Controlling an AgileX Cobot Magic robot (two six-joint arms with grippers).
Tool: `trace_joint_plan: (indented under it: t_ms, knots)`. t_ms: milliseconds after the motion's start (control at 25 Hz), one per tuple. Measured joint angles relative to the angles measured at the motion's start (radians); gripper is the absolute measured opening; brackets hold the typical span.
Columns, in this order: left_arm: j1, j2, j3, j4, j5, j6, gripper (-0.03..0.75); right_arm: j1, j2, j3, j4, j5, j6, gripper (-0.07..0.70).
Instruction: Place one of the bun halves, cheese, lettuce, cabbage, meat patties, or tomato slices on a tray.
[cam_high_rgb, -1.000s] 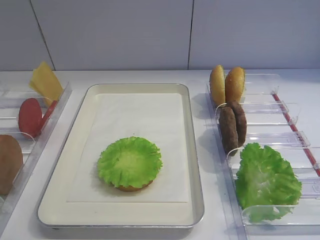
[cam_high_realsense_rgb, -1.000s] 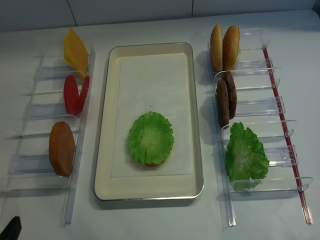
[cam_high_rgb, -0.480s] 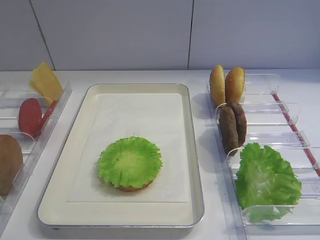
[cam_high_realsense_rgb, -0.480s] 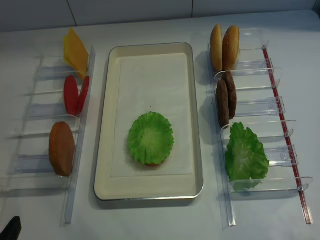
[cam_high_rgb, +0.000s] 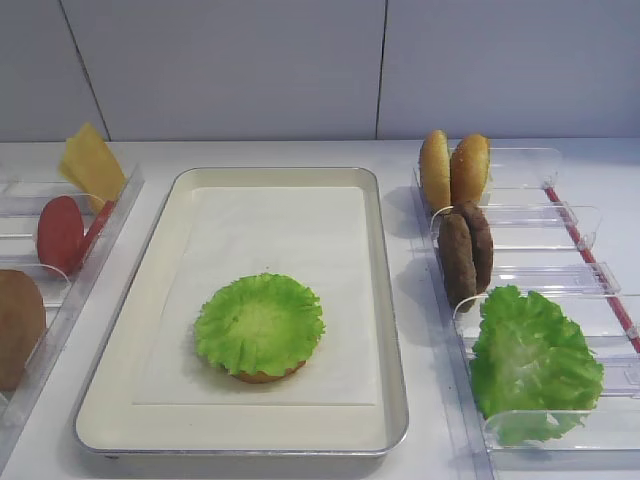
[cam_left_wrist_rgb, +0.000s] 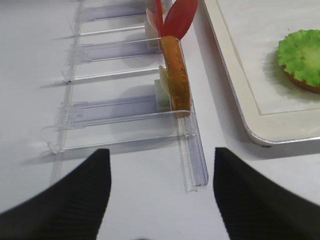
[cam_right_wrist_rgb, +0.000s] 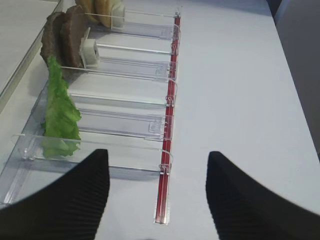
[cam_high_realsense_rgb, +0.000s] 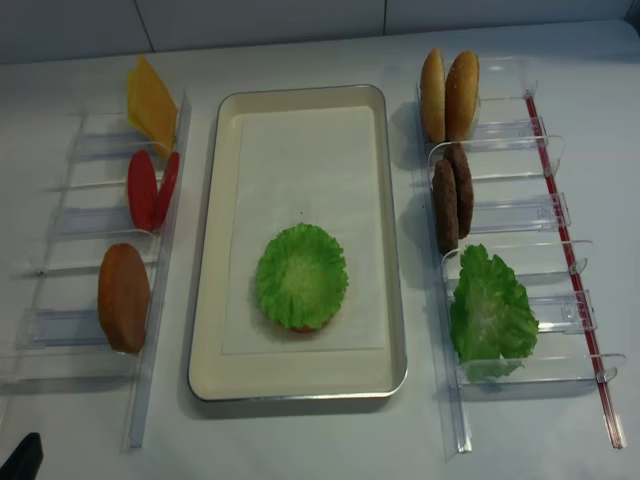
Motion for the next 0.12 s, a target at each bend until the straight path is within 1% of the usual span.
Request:
trace_joint_plan:
  t_ms: [120]
  knots:
    - [0.000, 0.000, 0.000, 0.000, 0.000, 0.000, 0.405, 0.000, 0.000, 0.000, 0.000, 0.000, 0.000, 0.451]
